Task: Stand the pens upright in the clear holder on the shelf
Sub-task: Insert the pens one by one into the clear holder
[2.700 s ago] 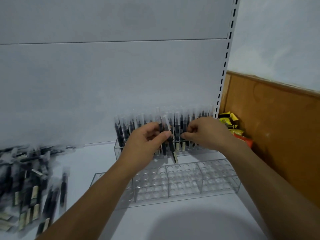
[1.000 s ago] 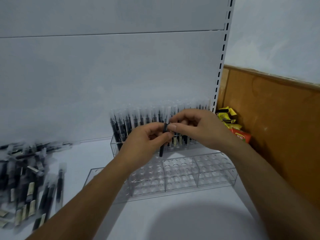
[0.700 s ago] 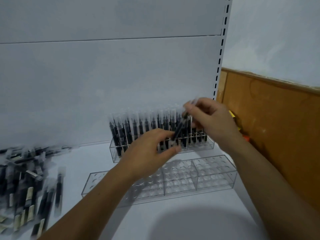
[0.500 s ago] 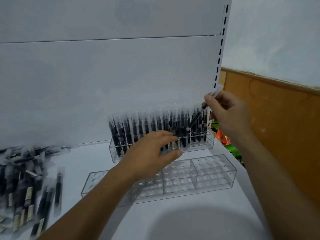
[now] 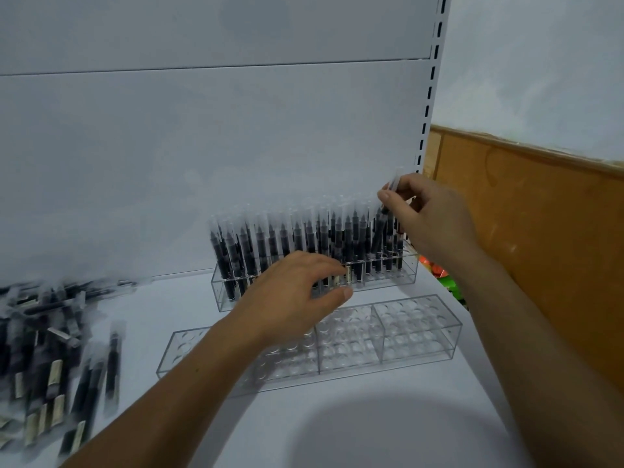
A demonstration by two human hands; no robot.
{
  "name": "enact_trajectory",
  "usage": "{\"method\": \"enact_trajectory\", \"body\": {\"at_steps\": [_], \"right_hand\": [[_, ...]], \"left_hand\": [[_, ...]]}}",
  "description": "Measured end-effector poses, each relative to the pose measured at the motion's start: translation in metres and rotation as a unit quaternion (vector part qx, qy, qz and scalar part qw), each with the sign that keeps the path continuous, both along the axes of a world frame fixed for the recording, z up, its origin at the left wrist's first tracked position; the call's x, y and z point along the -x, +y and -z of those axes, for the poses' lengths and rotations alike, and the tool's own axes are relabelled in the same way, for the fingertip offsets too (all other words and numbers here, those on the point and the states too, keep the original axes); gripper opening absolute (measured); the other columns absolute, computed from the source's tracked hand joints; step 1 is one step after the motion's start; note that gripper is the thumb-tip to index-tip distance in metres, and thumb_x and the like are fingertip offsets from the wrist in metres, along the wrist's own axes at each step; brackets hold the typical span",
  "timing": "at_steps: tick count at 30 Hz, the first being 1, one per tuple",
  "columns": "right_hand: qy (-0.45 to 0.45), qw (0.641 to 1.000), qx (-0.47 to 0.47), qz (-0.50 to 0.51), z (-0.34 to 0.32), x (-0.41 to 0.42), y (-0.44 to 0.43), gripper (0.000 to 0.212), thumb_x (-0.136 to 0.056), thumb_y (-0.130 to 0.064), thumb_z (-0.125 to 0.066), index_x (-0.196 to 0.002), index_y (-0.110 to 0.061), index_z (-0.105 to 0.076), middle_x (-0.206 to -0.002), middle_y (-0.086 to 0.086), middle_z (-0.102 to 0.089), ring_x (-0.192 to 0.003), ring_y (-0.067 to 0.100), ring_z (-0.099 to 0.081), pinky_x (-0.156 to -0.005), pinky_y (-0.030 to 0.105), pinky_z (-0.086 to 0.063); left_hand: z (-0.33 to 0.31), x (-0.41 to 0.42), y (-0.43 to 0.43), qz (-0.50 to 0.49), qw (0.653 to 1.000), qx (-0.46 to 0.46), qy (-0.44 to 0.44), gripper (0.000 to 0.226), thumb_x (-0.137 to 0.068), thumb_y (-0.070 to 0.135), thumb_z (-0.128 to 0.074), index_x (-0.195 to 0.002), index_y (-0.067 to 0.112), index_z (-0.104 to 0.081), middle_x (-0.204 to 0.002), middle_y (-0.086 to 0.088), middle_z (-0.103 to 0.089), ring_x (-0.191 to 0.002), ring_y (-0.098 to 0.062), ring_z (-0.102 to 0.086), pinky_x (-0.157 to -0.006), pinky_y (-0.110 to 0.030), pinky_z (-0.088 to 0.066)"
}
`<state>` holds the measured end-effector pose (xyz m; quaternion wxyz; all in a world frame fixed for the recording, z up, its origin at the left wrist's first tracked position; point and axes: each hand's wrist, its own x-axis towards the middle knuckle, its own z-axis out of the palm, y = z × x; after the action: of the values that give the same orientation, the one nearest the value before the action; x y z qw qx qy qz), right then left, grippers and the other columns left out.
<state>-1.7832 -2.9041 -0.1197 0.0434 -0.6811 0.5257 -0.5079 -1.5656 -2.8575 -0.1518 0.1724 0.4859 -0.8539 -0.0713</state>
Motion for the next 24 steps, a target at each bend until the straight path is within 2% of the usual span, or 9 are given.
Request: {"method": "enact_trajectory", "body": {"at_steps": [3,7,16,19,22,24], "right_hand": [[0.039,0.999,-0.03,-0.005,0.002,0.002,-0.001,0.017,-0.094,-0.039,-0.06,-0.096,-0.023,-0.067,-0.078,-0.017,-0.061,-0.065,0.004,-0.056,-0.058,0.023,-0.041],[0.152,0.979,-0.134,-0.026,0.013,-0.002,-0.004,0.02,-0.092,-0.043,-0.061,-0.084,-0.024,-0.062,-0.076,-0.009,-0.062,-0.07,0.013,-0.057,-0.064,0.032,-0.049],[0.205,0.963,-0.177,-0.002,0.007,-0.004,-0.001,0.028,-0.094,-0.043,-0.058,-0.072,-0.027,-0.054,-0.066,-0.008,-0.054,-0.067,0.014,-0.053,-0.062,0.029,-0.041],[0.244,0.947,-0.211,0.014,-0.002,-0.001,0.005,0.029,-0.095,-0.047,-0.054,-0.084,-0.022,-0.065,-0.069,-0.005,-0.059,-0.072,0.017,-0.057,-0.065,0.03,-0.046],[0.27,0.937,-0.22,0.037,-0.012,0.001,0.017,0.035,-0.096,-0.05,-0.052,-0.094,-0.021,-0.07,-0.084,0.0,-0.067,-0.08,0.02,-0.061,-0.07,0.033,-0.051],[0.301,0.929,-0.205,0.063,-0.019,-0.001,0.027,0.034,-0.096,-0.05,-0.051,-0.096,-0.022,-0.07,-0.088,0.0,-0.068,-0.082,0.02,-0.061,-0.068,0.032,-0.048]], "left_hand": [[0.001,0.0,-0.001,0.0,1.0,0.001,0.003,0.048,-0.093,0.061,-0.039,-0.135,0.039,-0.048,-0.142,0.022,-0.043,-0.13,0.002,-0.032,-0.109,-0.031,-0.029],[0.002,-0.001,-0.002,0.0,1.0,0.008,0.002,0.048,-0.092,0.062,-0.038,-0.133,0.04,-0.05,-0.14,0.023,-0.044,-0.128,0.003,-0.032,-0.108,-0.03,-0.031],[0.004,-0.001,-0.002,0.007,1.0,0.019,-0.002,0.045,-0.094,0.061,-0.039,-0.13,0.039,-0.054,-0.139,0.023,-0.046,-0.127,0.002,-0.034,-0.107,-0.032,-0.035],[-0.002,0.001,-0.001,0.018,0.999,0.022,-0.032,0.048,-0.094,0.06,-0.036,-0.131,0.036,-0.053,-0.14,0.02,-0.047,-0.128,-0.002,-0.036,-0.108,-0.033,-0.034],[-0.012,0.003,0.001,0.034,0.995,0.049,-0.081,0.049,-0.096,0.058,-0.035,-0.134,0.032,-0.052,-0.14,0.015,-0.049,-0.128,-0.005,-0.041,-0.108,-0.031,-0.035],[-0.019,0.001,0.007,0.029,0.995,0.064,-0.065,0.047,-0.095,0.055,-0.038,-0.133,0.031,-0.053,-0.137,0.014,-0.051,-0.125,-0.005,-0.044,-0.105,-0.029,-0.036]]}}
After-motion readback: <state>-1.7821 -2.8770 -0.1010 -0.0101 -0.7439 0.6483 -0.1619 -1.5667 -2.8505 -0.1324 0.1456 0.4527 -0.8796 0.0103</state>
